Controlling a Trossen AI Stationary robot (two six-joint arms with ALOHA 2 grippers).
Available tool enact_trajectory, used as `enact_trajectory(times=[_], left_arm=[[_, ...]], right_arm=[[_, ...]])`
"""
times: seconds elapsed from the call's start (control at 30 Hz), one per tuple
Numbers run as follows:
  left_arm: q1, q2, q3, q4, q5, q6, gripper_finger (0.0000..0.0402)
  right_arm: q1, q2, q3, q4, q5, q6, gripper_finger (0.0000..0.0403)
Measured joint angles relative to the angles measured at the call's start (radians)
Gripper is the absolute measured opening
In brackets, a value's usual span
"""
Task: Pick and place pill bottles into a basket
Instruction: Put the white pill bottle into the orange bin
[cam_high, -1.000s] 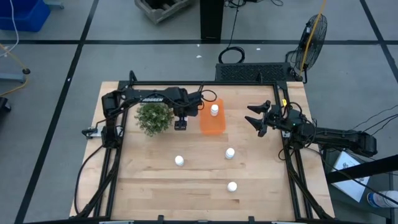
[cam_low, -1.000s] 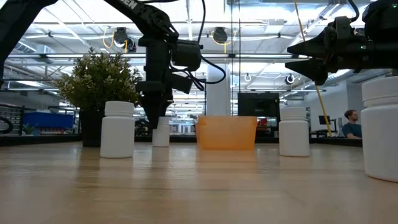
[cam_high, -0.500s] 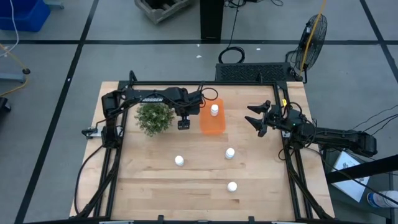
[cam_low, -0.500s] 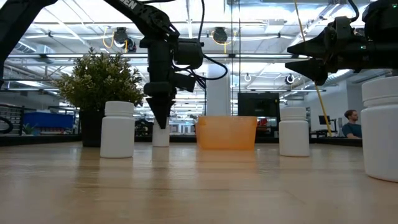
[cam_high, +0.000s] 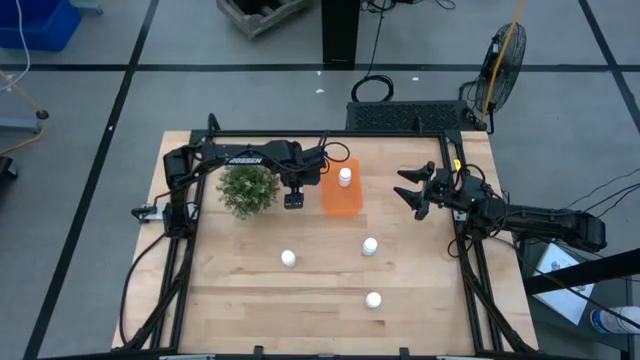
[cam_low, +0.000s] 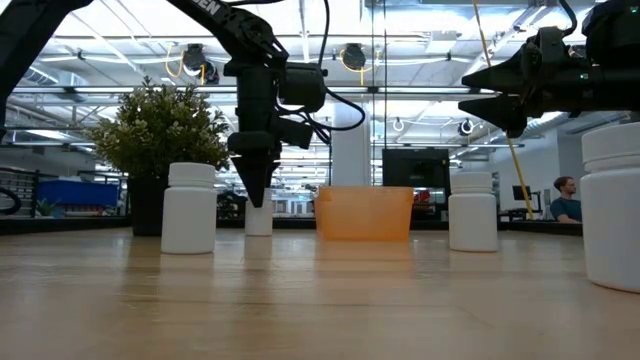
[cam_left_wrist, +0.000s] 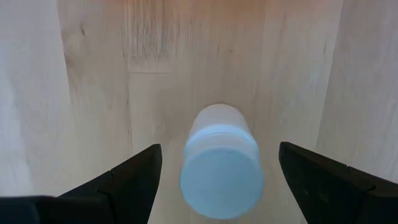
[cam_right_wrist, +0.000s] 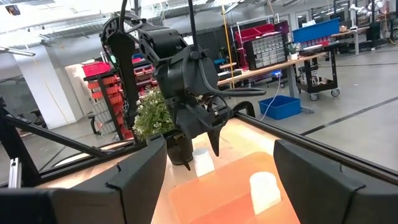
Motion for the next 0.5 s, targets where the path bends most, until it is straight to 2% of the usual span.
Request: enact_trajectory(times=[0.33,0.5], left_arm=[[0.0,0.0,0.0,-0.004,0.0,0.0,0.0326],[0.0,0.0,0.0,-0.004,0.004,0.003,0.0279]], right_arm=[[0.0,0.0,0.0,0.0,0.0,0.0,0.0286],[0.0,0.0,0.0,0.0,0.0,0.0,0.0286]])
